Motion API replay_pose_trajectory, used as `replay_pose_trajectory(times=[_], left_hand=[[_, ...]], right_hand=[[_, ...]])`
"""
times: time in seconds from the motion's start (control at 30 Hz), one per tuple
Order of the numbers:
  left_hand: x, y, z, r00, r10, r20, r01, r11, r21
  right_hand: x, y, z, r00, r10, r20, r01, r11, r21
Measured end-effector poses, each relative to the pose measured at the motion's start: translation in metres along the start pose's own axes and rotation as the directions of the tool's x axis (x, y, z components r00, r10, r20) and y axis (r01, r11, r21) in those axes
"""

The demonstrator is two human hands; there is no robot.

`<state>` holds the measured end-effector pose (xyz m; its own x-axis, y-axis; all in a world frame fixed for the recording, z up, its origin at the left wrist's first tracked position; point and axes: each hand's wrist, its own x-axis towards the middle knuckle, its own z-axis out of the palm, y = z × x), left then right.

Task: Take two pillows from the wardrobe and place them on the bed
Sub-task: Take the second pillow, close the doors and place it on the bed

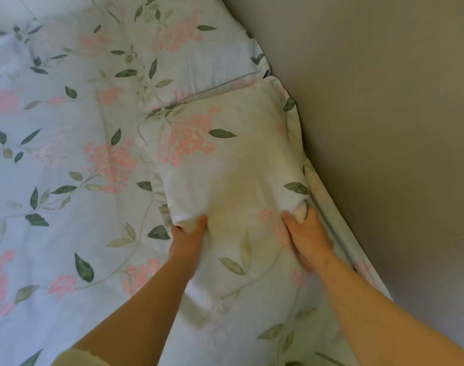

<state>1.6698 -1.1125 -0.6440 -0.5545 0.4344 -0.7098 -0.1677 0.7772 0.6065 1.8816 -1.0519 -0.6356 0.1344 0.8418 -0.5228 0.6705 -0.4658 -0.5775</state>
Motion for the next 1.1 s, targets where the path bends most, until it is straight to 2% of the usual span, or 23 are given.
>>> replay_pose_trajectory(times=[0.07,0.2,0.3,0.37,0.43,0.47,0.53,0.6,0.63,0.7,0.97,1.1], left_hand=[[-0.001,0.007,0.002,0.999,0.028,-0.027,-0.029,0.999,-0.027],[-0.013,0.018,0.007,0.991,0.117,-0.059,-0.123,0.986,-0.114],[-0.023,0.018,0.016,0.984,0.166,-0.068,-0.165,0.986,0.019],[-0.027,0.010,0.026,0.994,0.105,0.008,-0.103,0.967,0.231],[-0.031,-0.001,0.034,0.999,0.037,0.012,-0.039,0.893,0.448],[-0.035,-0.006,0.036,0.998,0.061,-0.014,-0.045,0.856,0.516],[-0.041,-0.017,0.035,0.963,0.263,-0.056,-0.171,0.759,0.629],[-0.044,-0.027,0.035,0.886,0.462,0.047,-0.350,0.597,0.722],[-0.044,-0.030,0.035,0.867,0.482,0.128,-0.411,0.547,0.729],[-0.046,-0.031,0.036,0.877,0.426,0.220,-0.443,0.543,0.714],[-0.064,-0.030,0.019,0.835,0.448,0.319,-0.507,0.405,0.761],[-0.090,-0.027,-0.002,0.814,0.450,0.367,-0.550,0.396,0.735]], right_hand=[[0.002,-0.014,-0.008,0.989,-0.140,-0.039,0.142,0.989,0.048],[0.009,-0.042,-0.037,0.931,-0.300,-0.206,0.288,0.954,-0.088],[0.014,-0.040,-0.054,0.954,-0.225,-0.197,0.166,0.947,-0.275],[0.012,-0.024,-0.056,0.980,-0.099,-0.174,0.014,0.902,-0.432],[0.004,-0.006,-0.048,0.988,-0.018,-0.152,-0.062,0.862,-0.503],[0.000,0.003,-0.043,0.990,-0.006,-0.141,-0.067,0.860,-0.506],[-0.006,0.016,-0.032,0.993,0.003,-0.116,-0.061,0.867,-0.494],[-0.011,0.024,-0.022,0.996,0.022,-0.089,-0.062,0.871,-0.488],[-0.013,0.026,-0.017,0.996,0.030,-0.080,-0.065,0.875,-0.480],[-0.019,0.026,-0.010,0.997,0.031,-0.073,-0.061,0.891,-0.451],[-0.064,0.018,-0.008,0.999,0.005,-0.046,-0.022,0.927,-0.374],[-0.109,0.003,-0.009,0.999,-0.017,-0.035,0.005,0.950,-0.313]])
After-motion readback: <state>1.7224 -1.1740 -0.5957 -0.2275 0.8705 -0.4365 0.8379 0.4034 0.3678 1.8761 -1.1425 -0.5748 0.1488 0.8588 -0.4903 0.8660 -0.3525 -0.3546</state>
